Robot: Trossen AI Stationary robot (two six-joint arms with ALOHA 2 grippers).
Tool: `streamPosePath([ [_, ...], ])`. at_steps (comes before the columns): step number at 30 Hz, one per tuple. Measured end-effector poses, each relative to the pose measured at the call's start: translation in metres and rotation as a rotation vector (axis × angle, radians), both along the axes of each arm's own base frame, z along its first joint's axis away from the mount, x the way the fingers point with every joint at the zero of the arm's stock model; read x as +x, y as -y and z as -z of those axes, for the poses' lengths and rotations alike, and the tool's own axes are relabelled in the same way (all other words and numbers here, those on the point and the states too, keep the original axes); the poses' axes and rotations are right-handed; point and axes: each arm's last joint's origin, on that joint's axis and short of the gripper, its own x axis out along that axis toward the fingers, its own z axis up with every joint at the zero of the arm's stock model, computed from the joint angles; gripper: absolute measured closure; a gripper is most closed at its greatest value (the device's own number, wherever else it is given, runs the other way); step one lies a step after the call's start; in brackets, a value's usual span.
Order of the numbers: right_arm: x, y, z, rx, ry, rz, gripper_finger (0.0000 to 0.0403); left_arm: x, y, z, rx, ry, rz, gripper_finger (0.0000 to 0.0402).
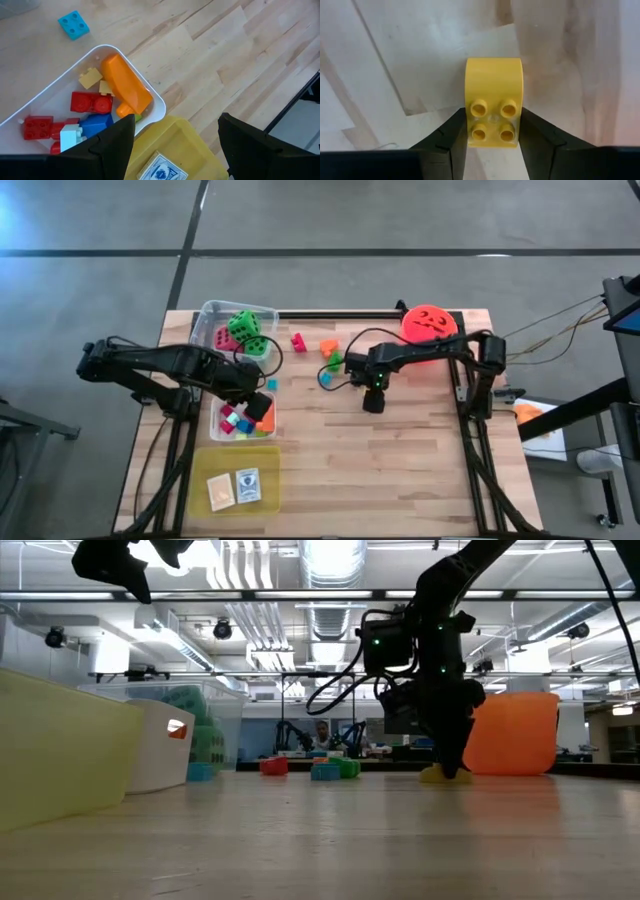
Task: Pick & Place Toys
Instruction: Put the yellow game piece into the white bin
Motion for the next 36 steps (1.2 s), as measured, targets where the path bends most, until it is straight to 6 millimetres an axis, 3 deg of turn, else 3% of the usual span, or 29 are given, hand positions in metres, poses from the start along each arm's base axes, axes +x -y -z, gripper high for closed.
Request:
streamPosePath([
  [5, 0.004, -0.012, -0.007, 0.028, 0.025, -0.03, 0.0266, 0.001, 0.0, 0.0, -0.009, 0.011, -0.016, 0.013],
  [11, 0.008, -0.029, -0.038, 0.01, 0.131, -0.061, 0.0265, 0.011, 0.001, -0.009, -0.024, 0.158, -0.021, 0.013],
  [17, 0.014, -0.044, -0.099, -0.027, 0.371, -0.058, 0.0265, 0.022, 0.001, -0.017, -0.015, 0.307, -0.073, 0.013],
  [23, 0.017, -0.065, -0.179, -0.118, 0.69, -0.071, 0.0265, 0.037, 0.001, -0.032, -0.036, 0.524, -0.159, 0.013],
  [26, 0.02, -0.069, -0.203, -0.18, 0.773, -0.059, 0.0265, 0.044, 0.002, -0.038, -0.072, 0.612, -0.212, 0.013],
  [32, 0.034, -0.074, -0.231, -0.23, 0.852, -0.044, 0.0264, 0.054, -0.001, -0.038, -0.101, 0.659, -0.278, 0.013],
  [36, 0.048, -0.08, -0.227, -0.26, 0.789, -0.066, 0.0264, 0.055, -0.007, -0.037, -0.091, 0.66, -0.335, 0.013],
])
